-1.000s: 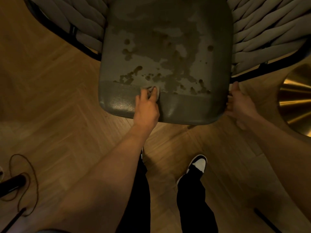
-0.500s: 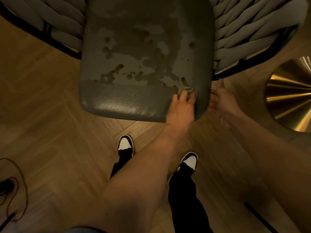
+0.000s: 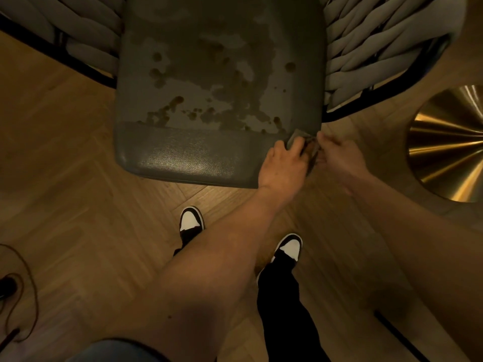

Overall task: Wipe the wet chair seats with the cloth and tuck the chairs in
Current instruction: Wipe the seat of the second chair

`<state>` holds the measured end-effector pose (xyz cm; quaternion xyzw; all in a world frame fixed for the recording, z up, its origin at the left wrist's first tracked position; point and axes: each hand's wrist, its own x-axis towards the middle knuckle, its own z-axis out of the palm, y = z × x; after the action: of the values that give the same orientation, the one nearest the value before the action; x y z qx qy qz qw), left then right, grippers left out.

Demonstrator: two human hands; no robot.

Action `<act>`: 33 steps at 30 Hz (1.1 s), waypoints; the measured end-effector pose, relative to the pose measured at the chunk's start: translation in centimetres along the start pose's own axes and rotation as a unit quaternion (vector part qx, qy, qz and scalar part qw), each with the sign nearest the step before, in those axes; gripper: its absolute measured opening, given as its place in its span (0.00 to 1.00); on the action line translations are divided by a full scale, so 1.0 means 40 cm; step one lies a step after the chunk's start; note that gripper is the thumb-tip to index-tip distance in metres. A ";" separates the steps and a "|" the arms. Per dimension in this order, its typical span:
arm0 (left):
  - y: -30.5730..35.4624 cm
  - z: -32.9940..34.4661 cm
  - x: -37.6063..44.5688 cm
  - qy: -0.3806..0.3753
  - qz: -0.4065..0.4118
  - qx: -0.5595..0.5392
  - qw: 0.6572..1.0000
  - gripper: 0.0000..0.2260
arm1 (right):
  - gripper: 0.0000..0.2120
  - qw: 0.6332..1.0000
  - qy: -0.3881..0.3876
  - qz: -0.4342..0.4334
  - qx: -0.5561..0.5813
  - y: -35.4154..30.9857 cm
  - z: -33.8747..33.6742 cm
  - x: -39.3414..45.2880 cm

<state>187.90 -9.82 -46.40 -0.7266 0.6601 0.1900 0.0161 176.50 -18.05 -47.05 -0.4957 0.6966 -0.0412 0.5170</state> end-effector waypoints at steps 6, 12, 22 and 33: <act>-0.138 -0.017 -0.043 0.009 -0.042 0.027 0.999 0.27 | 0.26 0.992 0.009 -0.041 -0.116 -0.058 0.026 -0.010; -0.301 -0.036 -0.095 0.011 -0.107 0.056 0.993 0.28 | 0.29 0.991 0.034 -0.033 -0.126 -0.068 0.053 -0.016; -0.529 -0.069 -0.173 0.025 -0.203 0.079 0.976 0.28 | 0.35 0.981 0.060 -0.043 -0.178 -0.089 0.076 -0.026; -0.815 -0.076 -0.233 0.106 -0.277 0.058 0.953 0.28 | 0.36 0.979 0.055 -0.037 -0.191 -0.092 0.075 -0.025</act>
<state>219.60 2.40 -48.23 -0.8948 0.4403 0.0618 0.0400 181.13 -17.82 -45.67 -0.6078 0.7004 0.0464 0.3714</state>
